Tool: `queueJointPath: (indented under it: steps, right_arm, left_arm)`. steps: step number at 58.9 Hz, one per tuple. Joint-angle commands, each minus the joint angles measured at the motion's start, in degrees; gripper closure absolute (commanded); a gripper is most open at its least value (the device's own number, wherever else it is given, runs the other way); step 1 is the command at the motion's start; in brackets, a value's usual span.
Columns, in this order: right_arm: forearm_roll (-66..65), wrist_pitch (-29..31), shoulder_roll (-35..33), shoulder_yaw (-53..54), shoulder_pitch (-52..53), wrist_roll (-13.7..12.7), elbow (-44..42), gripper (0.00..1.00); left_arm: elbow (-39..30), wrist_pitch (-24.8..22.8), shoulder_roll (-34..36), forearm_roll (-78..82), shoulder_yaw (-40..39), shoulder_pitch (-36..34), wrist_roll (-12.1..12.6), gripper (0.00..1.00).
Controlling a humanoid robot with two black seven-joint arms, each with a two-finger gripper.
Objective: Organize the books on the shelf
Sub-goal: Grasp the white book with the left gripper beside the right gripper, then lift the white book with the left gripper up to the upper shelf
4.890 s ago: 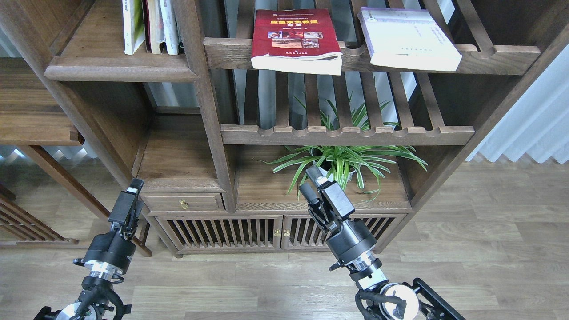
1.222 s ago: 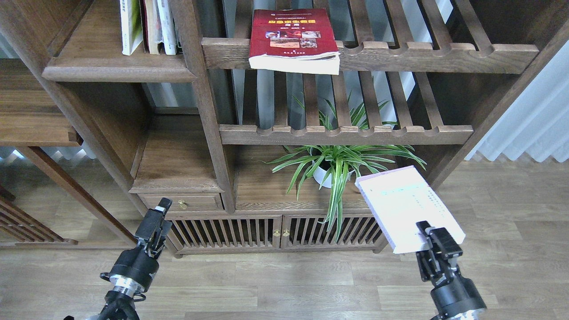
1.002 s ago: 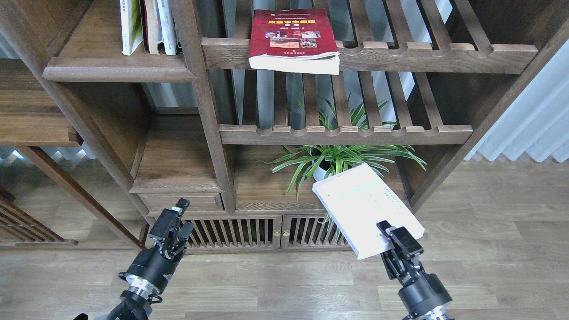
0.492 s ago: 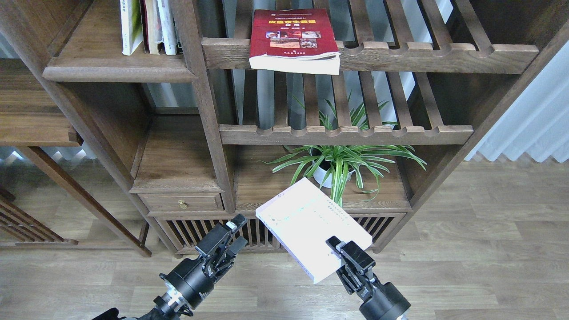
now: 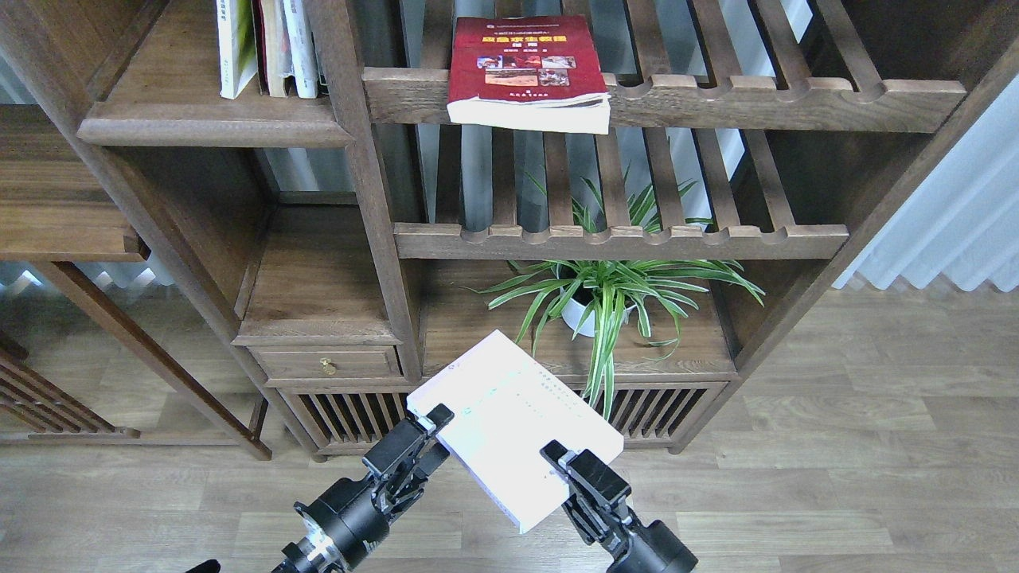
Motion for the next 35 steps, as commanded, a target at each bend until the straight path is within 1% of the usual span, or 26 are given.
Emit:
queueJointPath:
  steps: [1,2,3,5,6,8,9,10,11,12,13,14,24,27,29,31,32,33,34,35]
  right_arm:
    - [-1.7,0.0,0.4,-0.9,-0.7,-0.1,-0.1,0.96]
    - [-2.0,0.0,0.4,-1.1,-0.9,-0.1,-0.1,0.96]
    - [-2.1,0.0,0.4,-1.1,-1.0,-0.1,-0.1,0.96]
    - [-2.3,0.0,0.3,-1.2,-1.3,-0.1,-0.1,0.96]
    - [-2.3,0.0,0.3,-1.2,-1.3,-0.1,-0.1,0.96]
    - [-2.4,0.0,0.3,-1.2,-1.3,-0.1,-0.1,0.96]
    - [-2.4,0.0,0.3,-1.2,-1.3,-0.1,-0.1,0.95]
    - [-2.4,0.0,0.3,-1.2,-1.4,-0.2,-0.1,0.95]
    - [-2.3,0.0,0.3,-1.2,-1.4,-0.1,-0.1,0.95]
    - [-2.4,0.0,0.4,-1.2,-1.4,-0.1,-0.1,0.95]
    - [-2.4,0.0,0.3,-1.2,-1.4,-0.1,-0.1,0.95]
    - [-2.4,0.0,0.3,-1.2,-1.3,-0.1,-0.1,0.95]
    - [-2.4,0.0,0.4,-1.0,-1.4,-0.1,-0.1,0.95]
    - [-2.4,0.0,0.5,-0.9,-1.4,0.0,-0.2,0.92]
    - [-2.4,0.0,0.6,-0.6,-1.1,0.0,-0.4,0.87]
    - [-2.4,0.0,0.6,-0.4,-0.8,0.0,-0.8,0.79]
    - [-2.4,0.0,0.5,-0.3,-0.5,0.0,-1.1,0.69]
    - [-2.4,0.0,0.5,-0.3,-0.4,0.0,-1.2,0.66]
    - [-2.5,0.0,0.4,-0.1,-0.1,0.0,-1.7,0.54]
    - [-2.5,0.0,0.4,-0.1,0.1,0.0,-2.0,0.5]
  left_arm:
    - [0.1,0.0,-0.1,0.0,0.8,-0.3,0.1,0.27]
    - [0.1,0.0,-0.1,-0.1,1.1,-0.4,0.1,0.33]
    - [0.1,0.0,-0.1,-0.1,1.4,-0.4,0.1,0.36]
    - [0.1,0.0,0.1,0.0,2.5,-0.3,0.2,0.47]
    - [0.1,0.0,0.1,0.0,2.7,-0.3,0.2,0.49]
    - [0.1,0.0,0.2,0.0,3.6,-0.3,0.3,0.6]
    - [0.1,0.0,0.3,0.0,3.7,-0.3,0.2,0.64]
    - [0.1,0.0,0.3,0.0,4.2,-0.2,0.2,0.73]
    - [0.1,0.0,0.3,0.0,4.3,-0.2,0.2,0.76]
    - [0.1,0.0,0.4,0.0,4.4,-0.1,0.1,0.84]
    - [0.1,0.0,0.5,0.0,4.4,-0.1,0.1,0.88]
    - [0.1,0.0,0.5,0.0,4.4,-0.1,0.1,0.96]
    - [-0.2,0.0,0.7,2.3,4.4,-0.4,0.5,0.96]
    - [-0.4,0.0,1.6,3.1,4.2,-0.5,0.5,0.97]
    - [-0.6,0.0,2.3,3.4,3.9,-0.4,0.5,0.97]
    - [-0.7,0.0,2.9,3.6,3.6,-0.4,0.4,0.97]
    - [-0.7,0.0,3.4,3.8,3.2,-0.3,0.4,0.98]
    - [-0.7,0.0,3.6,3.8,3.1,-0.2,0.4,0.98]
    - [-0.7,0.0,4.2,3.8,2.5,-0.1,0.3,0.98]
    - [-0.7,0.0,4.4,3.8,2.3,0.0,0.2,0.98]
